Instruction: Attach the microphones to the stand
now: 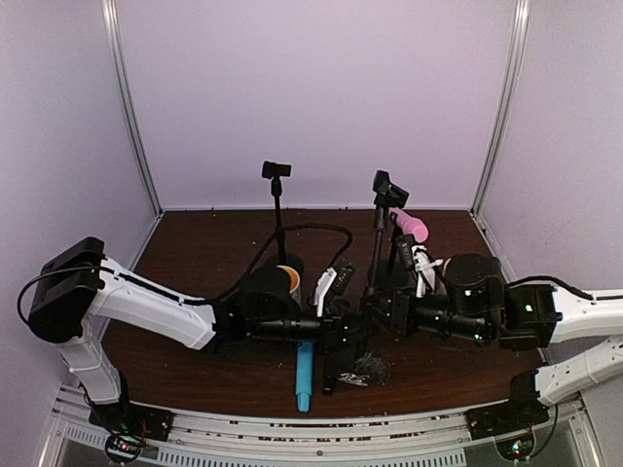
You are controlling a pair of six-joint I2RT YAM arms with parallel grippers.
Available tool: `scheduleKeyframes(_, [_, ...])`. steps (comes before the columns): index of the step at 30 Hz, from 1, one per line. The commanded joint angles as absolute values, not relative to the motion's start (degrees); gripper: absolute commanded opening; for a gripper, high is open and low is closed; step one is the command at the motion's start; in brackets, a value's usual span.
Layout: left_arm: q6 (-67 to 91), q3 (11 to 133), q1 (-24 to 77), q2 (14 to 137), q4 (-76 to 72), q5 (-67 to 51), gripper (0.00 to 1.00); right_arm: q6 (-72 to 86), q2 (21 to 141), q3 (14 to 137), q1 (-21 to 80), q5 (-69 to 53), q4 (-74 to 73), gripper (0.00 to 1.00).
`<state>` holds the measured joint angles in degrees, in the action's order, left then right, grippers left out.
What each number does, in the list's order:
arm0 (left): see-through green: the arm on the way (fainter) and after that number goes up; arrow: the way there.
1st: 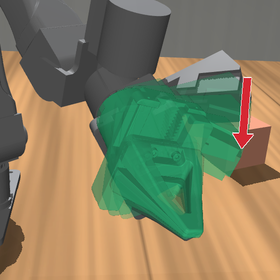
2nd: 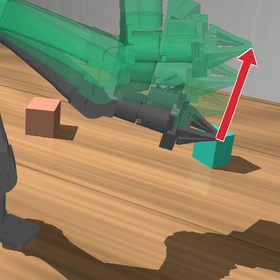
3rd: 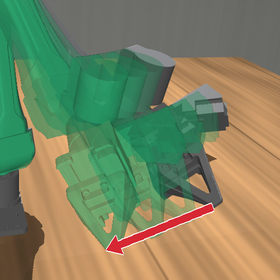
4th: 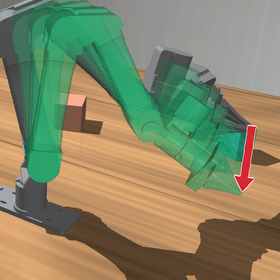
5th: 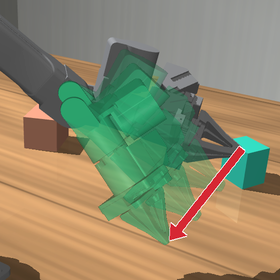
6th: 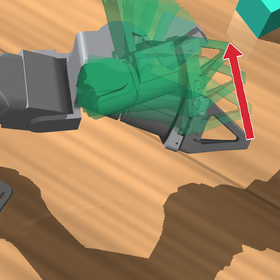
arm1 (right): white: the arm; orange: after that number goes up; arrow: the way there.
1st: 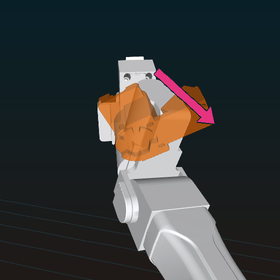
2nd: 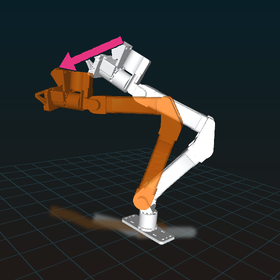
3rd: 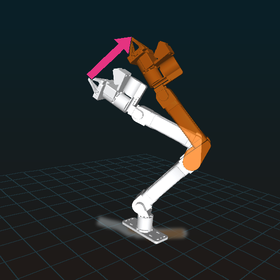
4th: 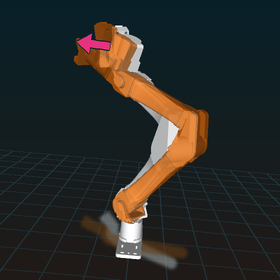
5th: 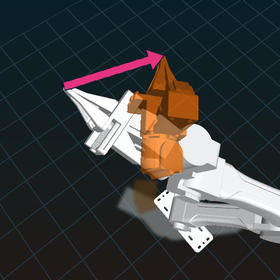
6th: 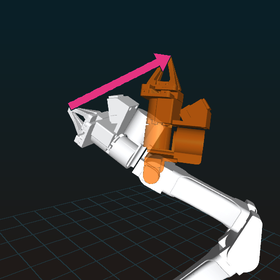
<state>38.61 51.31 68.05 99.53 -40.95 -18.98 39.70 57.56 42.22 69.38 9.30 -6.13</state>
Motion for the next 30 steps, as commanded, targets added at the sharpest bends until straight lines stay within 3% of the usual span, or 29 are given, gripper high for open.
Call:
scheduleKeyframes(1, [38.3,51.9,66.4,96.5,-40.5,-11.3,0.00,43.2,57.3,45.5,70.1,14.0,-10.1,0.40])
scheduleKeyframes(6, [36.6,50.1,66.3,94.2,-43.2,-16.1,0.00,36.4,51.2,39.6,64.9,-3.5,-1.4,0.65])
scheduleKeyframes(9, [36.3,48.8,66.3,93.8,-47.9,-22.6,0.00,31.1,47.1,34.6,61.9,-11.0,3.3,0.68])
scheduleKeyframes(18, [41.5,49.5,66.4,97.3,-58.5,-35.4,0.00,27.6,49.3,31.3,57.1,-25.7,14.6,0.61])
scheduleKeyframes(25, [41.7,50.3,66.4,98.1,-57.5,-36.5,0.00,31.5,55.9,30.8,57.0,-32.2,25.9,0.43])
scheduleKeyframes(30, [41.5,50.1,66.4,98.1,-56.7,-36.5,0.00,31.7,56.8,31.1,57.1,-32.0,26.6,0.23])
